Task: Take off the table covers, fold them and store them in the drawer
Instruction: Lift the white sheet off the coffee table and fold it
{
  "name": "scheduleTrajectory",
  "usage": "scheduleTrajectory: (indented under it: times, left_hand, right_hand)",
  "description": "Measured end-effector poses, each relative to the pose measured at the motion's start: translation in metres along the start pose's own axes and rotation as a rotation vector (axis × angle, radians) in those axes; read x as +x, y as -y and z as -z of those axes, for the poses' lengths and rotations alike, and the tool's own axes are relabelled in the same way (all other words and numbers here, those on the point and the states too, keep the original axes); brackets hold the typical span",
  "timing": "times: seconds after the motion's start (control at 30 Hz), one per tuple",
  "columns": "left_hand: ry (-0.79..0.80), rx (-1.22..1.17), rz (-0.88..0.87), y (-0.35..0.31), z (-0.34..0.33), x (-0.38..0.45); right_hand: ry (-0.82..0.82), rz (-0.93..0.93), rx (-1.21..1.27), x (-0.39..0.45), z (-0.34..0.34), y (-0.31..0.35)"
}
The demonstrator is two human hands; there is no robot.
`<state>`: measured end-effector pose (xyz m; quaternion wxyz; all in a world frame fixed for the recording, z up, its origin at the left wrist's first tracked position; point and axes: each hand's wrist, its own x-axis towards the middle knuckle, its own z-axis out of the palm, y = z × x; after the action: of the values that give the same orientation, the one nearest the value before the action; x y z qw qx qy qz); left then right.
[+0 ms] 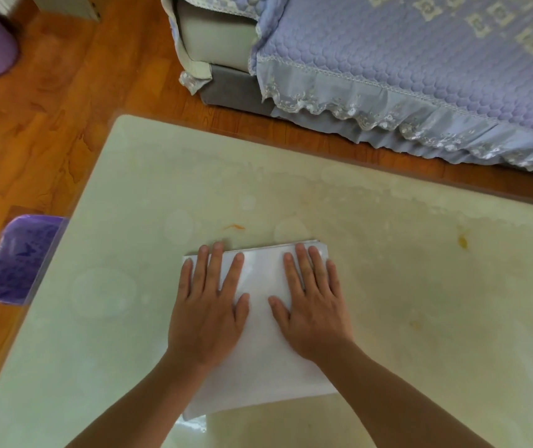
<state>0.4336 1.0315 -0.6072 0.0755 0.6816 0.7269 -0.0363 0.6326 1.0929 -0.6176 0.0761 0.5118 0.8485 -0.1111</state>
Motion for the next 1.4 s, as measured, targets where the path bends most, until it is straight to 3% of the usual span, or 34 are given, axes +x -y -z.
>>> scheduleTrajectory:
  times: [0.13, 0.4, 0.57, 0.73, 0.87, 1.0, 1.1, 1.23, 1.3, 1.4]
  left_hand:
    - [-0.028, -0.017, -0.138, -0.002, -0.001, -0.027]
    - [0.048, -0.077, -0.059, -0.003, -0.012, -0.027]
    - [0.063, -0.067, -0.064, -0.003, -0.012, -0.027]
    - [0.007, -0.087, -0.06, -0.002, -0.016, -0.028]
    - [-0.036, -0.139, -0.065, 0.005, -0.021, -0.031]
    - [0.027, -0.127, -0.043, 0.003, -0.016, -0.027]
    - [-0.059, -0.16, -0.085, 0.015, 0.002, -0.014]
    - [-0.116, -0.061, -0.097, 0.068, 0.008, 0.03]
    - [-0.049, 0.003, -0.152, 0.079, 0.005, 0.039]
    - [0.052, 0.024, -0.19, 0.066, 0.016, 0.041]
  right_hand:
    - [-0.001, -0.001, 0.007, 0.002, -0.001, -0.001]
    - [0.032, -0.011, -0.042, 0.002, 0.002, 0.001]
    - [-0.065, -0.021, 0.034, -0.008, 0.019, 0.045]
    - [-0.032, -0.154, 0.031, 0.003, -0.007, 0.03]
    - [-0.018, -0.107, 0.037, 0.001, -0.011, 0.029]
    - [0.063, -0.112, 0.048, 0.007, -0.002, 0.03]
    - [0.127, -0.093, 0.064, 0.008, 0.011, 0.026]
    - [0.003, 0.058, 0.045, 0.043, 0.042, -0.009]
    - [0.062, 0.084, 0.014, 0.067, 0.057, -0.025]
    - [0.276, 0.093, 0.059, 0.085, 0.061, -0.032]
